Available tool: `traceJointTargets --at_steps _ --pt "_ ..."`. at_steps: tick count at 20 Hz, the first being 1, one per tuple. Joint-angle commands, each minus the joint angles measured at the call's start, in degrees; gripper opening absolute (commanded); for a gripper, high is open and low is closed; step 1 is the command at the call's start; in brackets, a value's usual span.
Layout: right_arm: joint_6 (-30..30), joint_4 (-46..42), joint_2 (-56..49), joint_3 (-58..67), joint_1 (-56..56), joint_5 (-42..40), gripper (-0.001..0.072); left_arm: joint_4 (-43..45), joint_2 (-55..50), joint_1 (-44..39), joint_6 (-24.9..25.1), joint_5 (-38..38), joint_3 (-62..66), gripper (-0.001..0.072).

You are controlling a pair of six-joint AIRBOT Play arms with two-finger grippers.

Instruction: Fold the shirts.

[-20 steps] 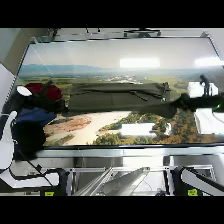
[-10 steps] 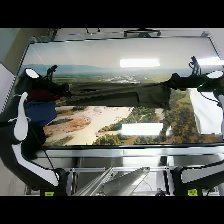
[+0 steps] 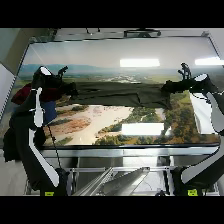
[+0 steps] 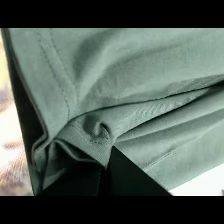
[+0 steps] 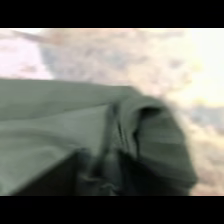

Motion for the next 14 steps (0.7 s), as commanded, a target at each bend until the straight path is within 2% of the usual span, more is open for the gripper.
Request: traceJointTargets --at_steps 1,3,4,7,11,14 --pt "-0.2 -1.9 1.2 4.4 -0.4 6.3 0.0449 -0.4 0.3 -0.2 -0.6 -4.5 3.3 0.0315" --pt "3.3 -4.2 2.8 7.3 -1.6 9.9 0.0635 -0.4 3.3 0.4 -0.3 -4.1 1.7 0.0331" --pt "5.9 -5.9 3.2 7.5 -2.6 10.7 0.0654 -0.3 4.5 0.5 -0.3 -4.1 0.9 0.0332" --pt "10.4 -7.2 1.6 6.9 -6.8 15.5 0.0653 0.0 6.3 2.0 -0.4 -4.5 2.2 0.0331" --pt "10.4 -6.4 -2.4 4.2 -8.5 19.7 0.0653 -0.2 8.7 4.2 -0.9 -4.6 2.5 0.0330" --pt "6.9 1.3 -5.4 3.8 -7.2 20.6 0.0653 -0.6 10.4 4.5 -0.9 -4.3 2.5 0.0329"
